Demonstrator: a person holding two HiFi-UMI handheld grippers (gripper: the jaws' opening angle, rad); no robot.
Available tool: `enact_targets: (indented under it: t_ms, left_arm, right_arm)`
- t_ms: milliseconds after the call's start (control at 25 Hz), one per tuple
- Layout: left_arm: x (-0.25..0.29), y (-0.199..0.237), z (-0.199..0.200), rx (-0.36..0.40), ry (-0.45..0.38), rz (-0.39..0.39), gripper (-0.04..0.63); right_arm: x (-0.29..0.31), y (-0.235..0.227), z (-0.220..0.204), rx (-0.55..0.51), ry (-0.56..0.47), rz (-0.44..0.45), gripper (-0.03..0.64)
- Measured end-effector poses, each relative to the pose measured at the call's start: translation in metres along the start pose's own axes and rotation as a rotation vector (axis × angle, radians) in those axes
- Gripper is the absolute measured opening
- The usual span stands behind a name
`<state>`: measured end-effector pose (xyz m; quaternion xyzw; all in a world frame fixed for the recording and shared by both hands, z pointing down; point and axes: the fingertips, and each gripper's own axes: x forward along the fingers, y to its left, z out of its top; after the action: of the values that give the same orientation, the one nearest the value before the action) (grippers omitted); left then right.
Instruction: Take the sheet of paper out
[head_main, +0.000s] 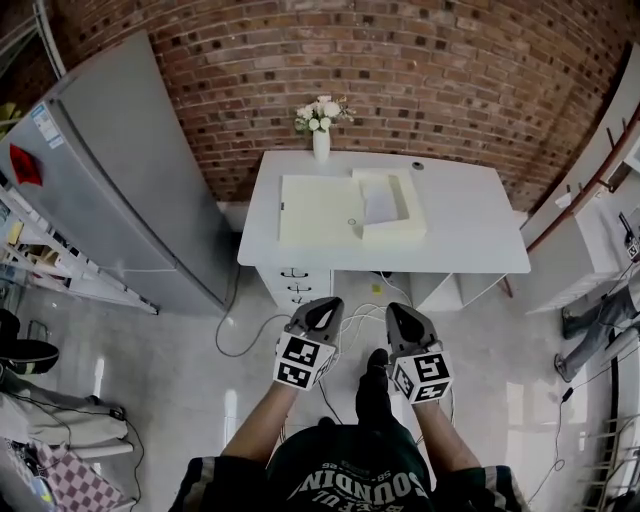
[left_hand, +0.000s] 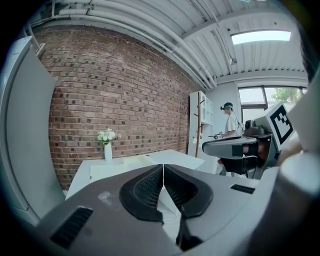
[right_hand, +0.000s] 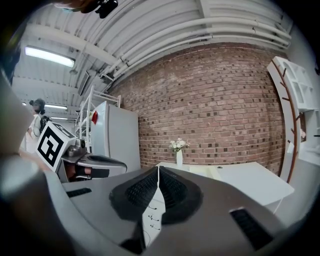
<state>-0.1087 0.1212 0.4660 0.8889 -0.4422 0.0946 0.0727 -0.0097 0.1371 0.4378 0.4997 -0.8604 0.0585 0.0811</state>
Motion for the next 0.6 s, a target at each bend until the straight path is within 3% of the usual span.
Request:
enact_targets:
  t_ms: [600]
  left_arm:
    - [0.131,0.067,0.047,-0.039,0.021,0.106,0.014]
  right_arm:
    - [0.119,-0.110,0.047,-0.004,-0.005,0.099,0.070]
